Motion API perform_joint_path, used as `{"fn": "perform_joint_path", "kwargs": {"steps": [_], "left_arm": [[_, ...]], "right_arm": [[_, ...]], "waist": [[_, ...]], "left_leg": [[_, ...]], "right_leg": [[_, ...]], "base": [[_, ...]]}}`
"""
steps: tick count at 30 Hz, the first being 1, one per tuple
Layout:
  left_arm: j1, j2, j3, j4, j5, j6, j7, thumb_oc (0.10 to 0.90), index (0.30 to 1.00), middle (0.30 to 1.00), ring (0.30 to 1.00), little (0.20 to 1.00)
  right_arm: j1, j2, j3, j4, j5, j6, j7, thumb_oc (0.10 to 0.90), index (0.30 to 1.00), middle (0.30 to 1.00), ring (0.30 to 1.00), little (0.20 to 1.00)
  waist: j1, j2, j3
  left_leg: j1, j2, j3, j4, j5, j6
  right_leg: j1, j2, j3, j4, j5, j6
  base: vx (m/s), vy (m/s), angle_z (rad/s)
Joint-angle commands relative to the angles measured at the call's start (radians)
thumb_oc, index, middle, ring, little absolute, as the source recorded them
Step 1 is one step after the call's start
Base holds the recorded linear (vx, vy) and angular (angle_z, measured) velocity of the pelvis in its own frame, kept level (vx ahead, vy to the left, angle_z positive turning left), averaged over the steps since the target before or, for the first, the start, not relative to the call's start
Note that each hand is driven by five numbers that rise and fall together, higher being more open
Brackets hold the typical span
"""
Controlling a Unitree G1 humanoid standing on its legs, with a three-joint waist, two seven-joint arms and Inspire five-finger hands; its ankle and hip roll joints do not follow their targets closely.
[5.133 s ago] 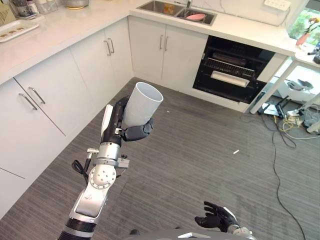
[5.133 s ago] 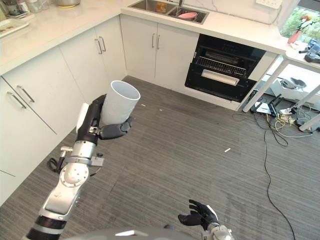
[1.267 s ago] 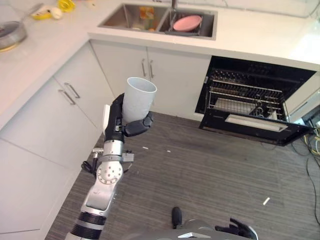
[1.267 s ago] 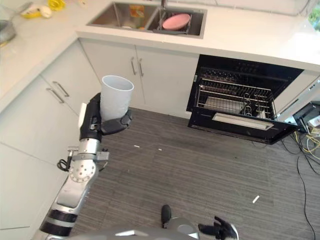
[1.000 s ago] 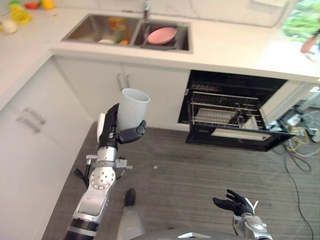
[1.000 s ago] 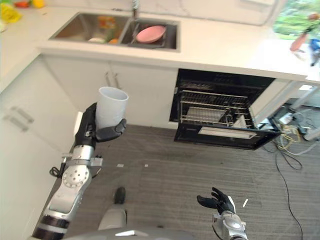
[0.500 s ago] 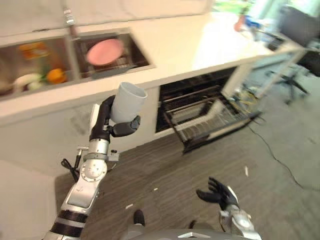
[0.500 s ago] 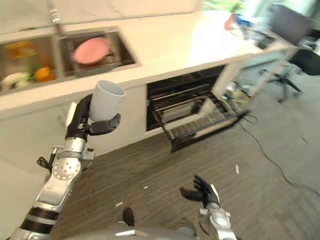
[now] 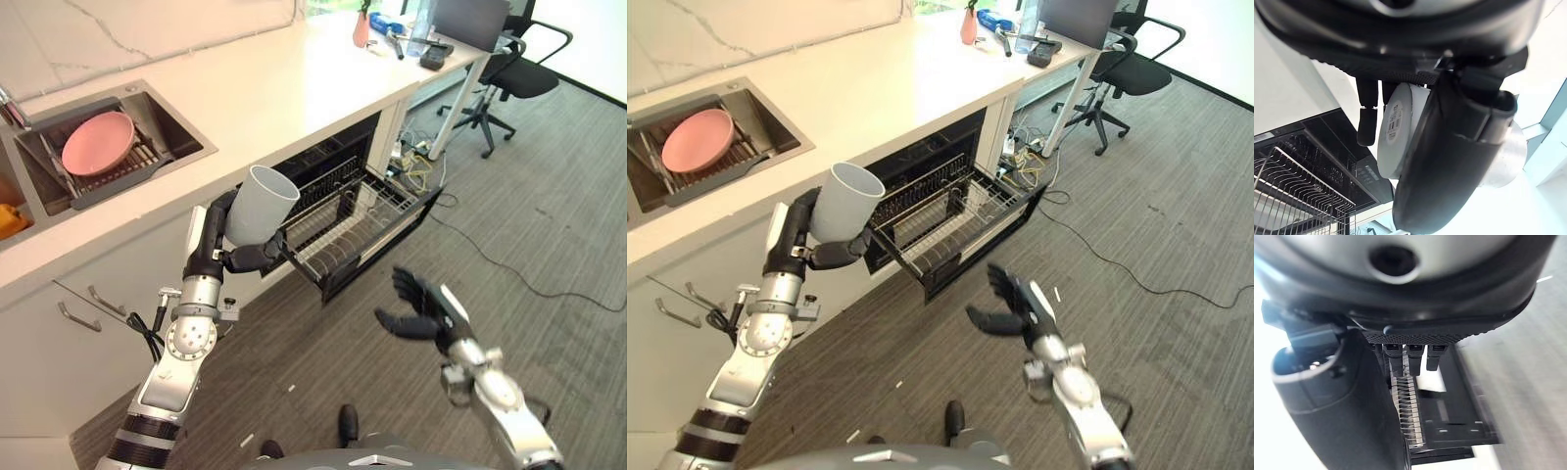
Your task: Place the dishes in the dishwasher.
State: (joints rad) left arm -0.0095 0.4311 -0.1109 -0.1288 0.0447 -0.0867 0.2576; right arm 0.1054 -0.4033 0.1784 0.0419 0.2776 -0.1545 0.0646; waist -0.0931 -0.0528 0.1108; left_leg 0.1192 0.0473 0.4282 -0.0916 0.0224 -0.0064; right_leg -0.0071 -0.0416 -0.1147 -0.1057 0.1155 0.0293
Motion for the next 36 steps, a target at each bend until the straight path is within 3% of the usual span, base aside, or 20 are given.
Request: {"fn": "perform_joint_path", "kwargs": {"steps": [1,3,4,5,6,7,9,10,11,13,16,17,21,36], "left_arm": [[-0.187,0.029,-0.031,-0.044,0.03,-0.149,0.071,0.4,0.3,0.3,0.3,0.3],[-0.208,0.017,-0.042,-0.034,0.025,-0.162,0.082,0.4,0.3,0.3,0.3,0.3],[-0.249,0.026,-0.069,-0.015,0.048,-0.18,0.084,0.4,0.3,0.3,0.3,0.3],[-0.271,0.028,-0.083,-0.006,0.062,-0.192,0.096,0.4,0.3,0.3,0.3,0.3],[-0.275,0.028,-0.085,-0.003,0.063,-0.194,0.098,0.4,0.3,0.3,0.3,0.3],[-0.273,0.021,-0.082,-0.026,0.143,-0.23,0.192,0.4,0.3,0.3,0.3,0.3],[-0.272,0.02,-0.083,-0.025,0.146,-0.231,0.195,0.4,0.3,0.3,0.3,0.3],[-0.266,0.007,-0.098,-0.004,0.139,-0.227,0.198,0.4,0.3,0.3,0.3,0.3],[-0.278,-0.004,-0.118,0.002,0.131,-0.222,0.192,0.4,0.3,0.3,0.3,0.3],[-0.292,0.003,-0.139,0.007,0.146,-0.226,0.203,0.4,0.3,0.3,0.3,0.3],[-0.299,0.001,-0.158,0.004,0.151,-0.229,0.199,0.4,0.3,0.3,0.3,0.3],[-0.3,-0.007,-0.183,-0.004,0.145,-0.236,0.183,0.4,0.3,0.3,0.3,0.3],[-0.288,0.004,-0.24,-0.045,0.17,-0.249,0.174,0.4,0.3,0.3,0.3,0.3],[-0.197,0.032,-0.327,-0.094,0.179,-0.265,0.162,0.4,0.3,0.3,0.3,0.3]], "right_arm": [[-0.156,0.054,-0.023,-0.118,0.137,-0.142,0.012,0.8,0.9,0.9,0.9,0.9],[-0.19,0.08,0.007,-0.124,0.22,-0.177,0.045,0.8,0.9,0.9,0.9,0.9],[-0.217,0.071,0.043,-0.147,0.246,-0.187,0.067,0.8,0.9,0.9,0.9,0.9],[-0.238,0.064,0.061,-0.143,0.239,-0.186,0.063,0.8,0.9,0.9,0.9,0.9],[-0.24,0.064,0.06,-0.142,0.239,-0.186,0.063,0.8,0.9,0.9,0.9,0.9],[-0.232,0.082,0.097,-0.157,0.271,-0.188,0.075,0.8,0.9,0.9,0.9,0.9],[-0.231,0.081,0.097,-0.158,0.271,-0.188,0.075,0.8,0.9,0.9,0.9,0.9],[-0.23,0.071,0.125,-0.182,0.269,-0.182,0.082,0.8,0.9,0.9,0.9,0.9],[-0.224,0.079,0.14,-0.197,0.293,-0.178,0.091,0.8,0.9,0.9,0.9,0.9],[-0.24,0.096,0.161,-0.194,0.302,-0.187,0.082,0.8,0.9,0.9,0.9,0.9],[-0.246,0.097,0.169,-0.197,0.291,-0.192,0.074,0.8,0.9,0.9,0.9,0.9],[-0.251,0.104,0.166,-0.212,0.263,-0.198,0.041,0.8,0.9,0.9,0.9,0.9],[-0.266,0.125,0.184,-0.228,0.257,-0.215,-0.01,0.8,0.9,0.9,0.9,0.9],[-0.307,0.131,0.167,-0.274,0.309,-0.23,-0.041,0.8,0.9,0.9,0.9,0.9]], "waist": [[0.028,0.01,-0.065],[0.029,0.003,-0.05],[0.046,-0.015,-0.014],[0.061,-0.025,-0.009],[0.057,-0.024,-0.007],[0.071,-0.017,-0.014],[0.069,-0.021,-0.017],[0.063,-0.002,-0.041],[0.067,0.012,-0.05],[0.065,0.031,-0.069],[0.062,0.039,-0.077],[0.046,0.044,-0.089],[0.046,0.049,-0.103],[0.066,0.018,-0.117]], "left_leg": [[0.0,0.062,-0.174,0.125,-0.055,-0.117],[-0.056,0.092,-0.176,0.288,-0.023,-0.149],[-0.155,0.108,-0.21,0.527,0.037,-0.196],[-0.19,0.067,-0.255,0.546,0.04,-0.201],[-0.194,0.067,-0.259,0.551,0.038,-0.201],[-0.202,0.05,-0.288,0.446,-0.005,-0.17],[-0.2,0.044,-0.287,0.435,0.004,-0.168],[-0.181,0.072,-0.278,0.246,-0.016,-0.141],[-0.184,0.1,-0.268,0.136,0.036,-0.145],[-0.11,0.102,-0.298,0.028,0.06,-0.144],[-0.1,0.102,-0.322,0.008,0.068,-0.154],[-0.091,0.109,-0.297,0.004,0.065,-0.161],[-0.068,0.101,-0.286,0.004,0.04,-0.153],[-0.024,0.055,-0.282,0.004,-0.015,-0.099]], "right_leg": [[0.032,-0.044,-0.025,0.018,-0.067,0.097],[0.046,-0.05,-0.041,0.018,-0.077,0.083],[0.071,-0.067,-0.044,0.018,-0.087,0.061],[0.064,-0.077,-0.044,0.018,-0.086,0.056],[0.065,-0.077,-0.049,0.018,-0.088,0.056],[0.074,-0.064,-0.043,0.018,-0.105,0.061],[0.07,-0.069,-0.044,0.018,-0.103,0.061],[0.07,-0.06,-0.032,0.018,-0.104,0.077],[0.084,-0.057,-0.022,0.018,-0.113,0.086],[0.099,-0.039,-0.015,0.018,-0.127,0.084],[0.098,-0.031,-0.013,0.018,-0.127,0.081],[0.101,-0.034,-0.021,0.018,-0.125,0.082],[0.101,-0.035,-0.017,0.018,-0.125,0.086],[0.126,-0.073,-0.012,0.018,-0.114,0.107]], "base": [[0.06,-0.19,0.1],[0.09,-0.279,0.17],[0.1,-0.279,0.18],[0.07,-0.195,0.24],[0.13,-0.08,0.25],[0.12,-0.034,0.19],[0.12,0.02,-0.18],[0.24,0.144,-0.37],[0.34,0.156,-0.37],[0.19,0.054,-0.34],[0.07,0.031,-0.51],[0.06,0.073,-0.25],[0.05,0.064,0.01],[0.02,0.055,-0.01]]}}
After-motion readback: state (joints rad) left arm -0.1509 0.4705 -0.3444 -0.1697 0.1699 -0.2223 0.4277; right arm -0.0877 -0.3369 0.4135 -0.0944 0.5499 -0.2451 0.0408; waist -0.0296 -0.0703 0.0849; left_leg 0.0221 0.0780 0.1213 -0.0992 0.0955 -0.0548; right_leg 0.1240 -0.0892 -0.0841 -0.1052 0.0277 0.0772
